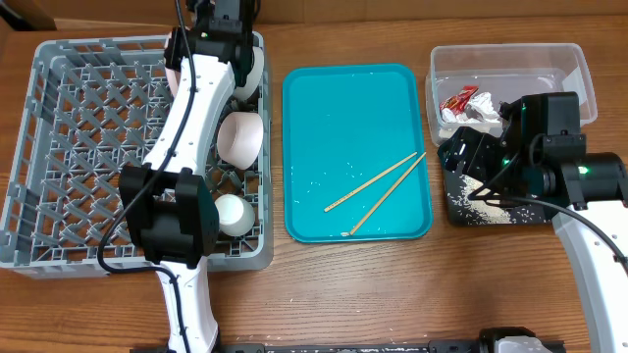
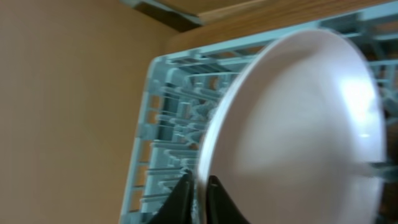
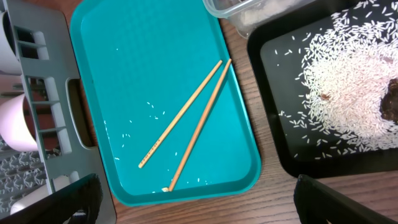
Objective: Sort waste into correct bins and load items into the dishwasher
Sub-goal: 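Lift the white plate with the left gripper and stand it in the rack, then release the plate and move the left gripper back toward the teal tray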
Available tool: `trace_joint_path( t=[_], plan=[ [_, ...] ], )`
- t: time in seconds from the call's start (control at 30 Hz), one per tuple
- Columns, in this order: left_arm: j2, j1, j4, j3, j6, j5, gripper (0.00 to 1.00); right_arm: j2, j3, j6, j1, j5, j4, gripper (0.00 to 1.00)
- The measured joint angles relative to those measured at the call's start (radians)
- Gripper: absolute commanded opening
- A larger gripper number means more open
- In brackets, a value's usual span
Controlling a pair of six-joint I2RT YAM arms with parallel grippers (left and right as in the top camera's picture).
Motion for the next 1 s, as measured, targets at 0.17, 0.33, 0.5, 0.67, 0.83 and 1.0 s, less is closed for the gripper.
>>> trace_joint_path(
  t=[0.17, 0.33, 0.5, 0.67, 0.83, 1.0],
  plan=[
    [0.000, 0.000, -0.008, -0.006, -0.040, 0.092, 0.58, 0.000, 0.000, 0.000, 0.000, 0.000, 0.000, 1.00],
    [0.000, 0.000, -0.026, -0.006, -0.079, 0.148, 0.73, 0.000, 0.000, 0.000, 0.000, 0.000, 0.000, 1.00],
    [-0.001, 0.000, -0.149, 0.034, -0.136, 0.235, 0.83, 0.000, 0.000, 0.000, 0.000, 0.000, 0.000, 1.00],
    [-0.035, 0.000, -0.271, 0.143, -0.167, 0.378, 0.97, 0.000, 0.000, 0.000, 0.000, 0.000, 0.001, 1.00],
    [-0.146, -0.002, -0.351, 0.234, -0.185, 0.534, 1.00, 0.000, 0.000, 0.000, 0.000, 0.000, 0.001, 1.00],
    [-0.259, -0.032, -0.414, 0.264, -0.170, 0.796, 0.92, 0.000, 0.000, 0.000, 0.000, 0.000, 0.000, 1.00]
  ],
)
